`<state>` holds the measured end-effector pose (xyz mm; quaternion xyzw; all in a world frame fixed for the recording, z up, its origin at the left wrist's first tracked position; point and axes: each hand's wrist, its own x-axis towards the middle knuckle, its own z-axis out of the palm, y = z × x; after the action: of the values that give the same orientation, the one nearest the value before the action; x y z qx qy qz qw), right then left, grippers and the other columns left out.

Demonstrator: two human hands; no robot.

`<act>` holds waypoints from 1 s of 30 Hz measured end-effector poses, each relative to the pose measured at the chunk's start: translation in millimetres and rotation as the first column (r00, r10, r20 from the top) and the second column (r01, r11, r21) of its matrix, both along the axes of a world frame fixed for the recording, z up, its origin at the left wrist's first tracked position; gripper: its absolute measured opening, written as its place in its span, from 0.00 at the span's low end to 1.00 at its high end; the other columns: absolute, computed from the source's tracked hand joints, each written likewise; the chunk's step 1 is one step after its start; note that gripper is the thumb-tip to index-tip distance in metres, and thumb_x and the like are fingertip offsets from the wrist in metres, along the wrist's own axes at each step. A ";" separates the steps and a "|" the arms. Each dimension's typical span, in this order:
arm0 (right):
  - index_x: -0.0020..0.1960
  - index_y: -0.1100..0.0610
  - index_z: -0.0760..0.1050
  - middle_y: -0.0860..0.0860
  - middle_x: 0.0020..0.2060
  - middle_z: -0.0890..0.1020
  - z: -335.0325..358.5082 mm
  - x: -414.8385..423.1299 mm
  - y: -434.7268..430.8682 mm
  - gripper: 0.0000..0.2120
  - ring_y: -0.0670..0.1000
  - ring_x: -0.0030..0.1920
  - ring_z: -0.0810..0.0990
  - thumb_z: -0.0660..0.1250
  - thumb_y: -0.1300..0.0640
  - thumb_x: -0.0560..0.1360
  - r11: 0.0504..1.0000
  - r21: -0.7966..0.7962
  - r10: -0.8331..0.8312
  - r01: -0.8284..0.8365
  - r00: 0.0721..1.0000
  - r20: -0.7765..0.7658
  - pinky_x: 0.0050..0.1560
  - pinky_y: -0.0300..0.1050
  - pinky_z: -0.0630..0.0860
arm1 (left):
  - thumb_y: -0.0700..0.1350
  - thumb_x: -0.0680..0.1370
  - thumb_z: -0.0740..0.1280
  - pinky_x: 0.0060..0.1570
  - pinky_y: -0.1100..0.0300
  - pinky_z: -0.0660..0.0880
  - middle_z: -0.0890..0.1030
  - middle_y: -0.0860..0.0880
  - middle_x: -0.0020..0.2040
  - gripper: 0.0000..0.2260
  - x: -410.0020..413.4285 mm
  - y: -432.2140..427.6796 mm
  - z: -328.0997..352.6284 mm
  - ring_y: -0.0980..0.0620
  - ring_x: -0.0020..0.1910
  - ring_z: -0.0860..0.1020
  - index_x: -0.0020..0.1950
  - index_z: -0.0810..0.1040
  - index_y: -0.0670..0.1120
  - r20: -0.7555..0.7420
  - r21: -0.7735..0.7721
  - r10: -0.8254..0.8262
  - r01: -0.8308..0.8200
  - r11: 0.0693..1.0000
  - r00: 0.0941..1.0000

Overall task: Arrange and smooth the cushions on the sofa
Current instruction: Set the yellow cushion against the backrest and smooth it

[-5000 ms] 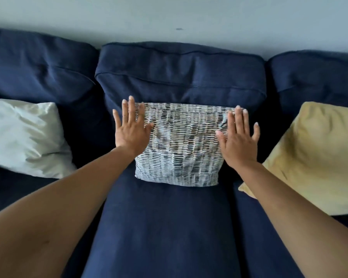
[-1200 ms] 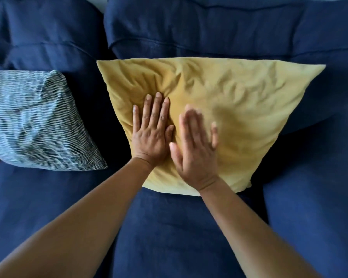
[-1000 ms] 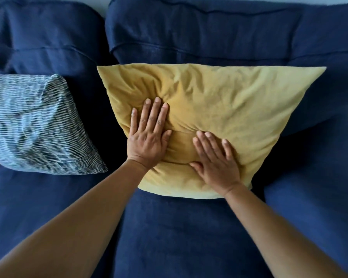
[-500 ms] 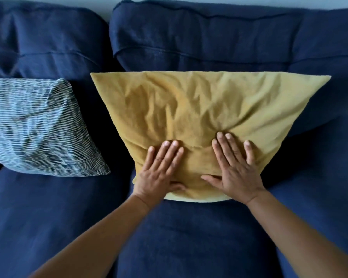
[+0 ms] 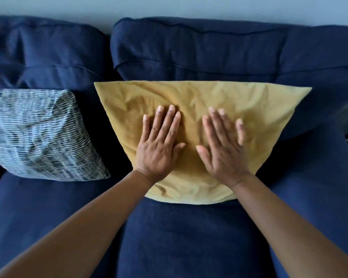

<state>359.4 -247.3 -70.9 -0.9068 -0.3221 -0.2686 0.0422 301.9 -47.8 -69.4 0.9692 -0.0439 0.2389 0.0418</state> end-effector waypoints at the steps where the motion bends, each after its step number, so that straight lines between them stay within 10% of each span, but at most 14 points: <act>1: 0.82 0.57 0.51 0.54 0.81 0.53 5.3 6.0 12.4 0.32 0.53 0.81 0.51 0.49 0.41 0.83 0.999 -0.034 0.017 -0.017 1.000 -0.009 0.78 0.59 0.48 | 0.55 0.84 0.52 0.79 0.40 0.46 0.57 0.43 0.81 0.29 9.1 1.1 6.3 0.40 0.81 0.53 0.81 0.59 0.41 -0.029 0.002 0.013 -0.013 1.000 0.999; 9: 0.81 0.57 0.54 0.55 0.81 0.55 23.0 75.2 -43.3 0.34 0.56 0.81 0.53 0.44 0.37 0.82 0.972 -0.134 -0.214 0.191 0.959 -0.187 0.76 0.59 0.45 | 0.63 0.83 0.43 0.78 0.42 0.37 0.55 0.43 0.83 0.32 38.3 84.8 32.2 0.41 0.82 0.50 0.83 0.55 0.45 -0.179 0.134 0.137 -0.114 0.984 0.974; 14: 0.78 0.58 0.60 0.62 0.74 0.67 56.0 103.0 -77.0 0.29 0.62 0.77 0.59 0.53 0.42 0.84 0.891 0.050 -0.432 0.452 0.875 -0.218 0.72 0.63 0.53 | 0.64 0.83 0.53 0.76 0.39 0.37 0.65 0.42 0.78 0.29 48.1 120.5 58.0 0.41 0.80 0.55 0.77 0.67 0.47 -0.135 -0.167 0.498 -0.515 0.840 0.856; 21: 0.48 0.61 0.79 0.60 0.45 0.76 87.7 115.4 -85.1 0.17 0.63 0.53 0.70 0.57 0.52 0.83 0.848 0.199 -0.470 0.492 0.870 -0.149 0.59 0.57 0.57 | 0.54 0.83 0.57 0.77 0.39 0.48 0.78 0.44 0.58 0.15 58.3 124.1 85.5 0.41 0.66 0.71 0.55 0.77 0.44 -0.029 -0.271 0.512 -0.500 0.823 0.858; 27: 0.54 0.58 0.80 0.59 0.54 0.77 80.2 106.6 -75.5 0.15 0.63 0.60 0.70 0.58 0.52 0.82 0.768 0.256 -0.525 0.587 0.806 -0.272 0.64 0.61 0.60 | 0.56 0.82 0.59 0.78 0.41 0.43 0.76 0.46 0.68 0.15 61.9 104.8 79.5 0.45 0.73 0.66 0.59 0.77 0.47 -0.119 -0.376 0.597 -0.593 0.712 0.793; 30: 0.67 0.55 0.74 0.56 0.69 0.73 79.9 97.4 -59.1 0.17 0.58 0.73 0.67 0.58 0.50 0.82 0.796 0.373 -0.454 0.477 0.878 -0.155 0.70 0.60 0.55 | 0.56 0.83 0.59 0.79 0.45 0.41 0.60 0.43 0.81 0.24 51.5 90.2 74.2 0.42 0.81 0.55 0.76 0.68 0.46 0.034 -0.342 0.509 -0.469 0.814 0.860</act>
<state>456.7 -306.4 9.0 -0.9371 -0.0262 -0.3045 0.1687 353.5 42.4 4.7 0.9107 0.2439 0.3052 0.1338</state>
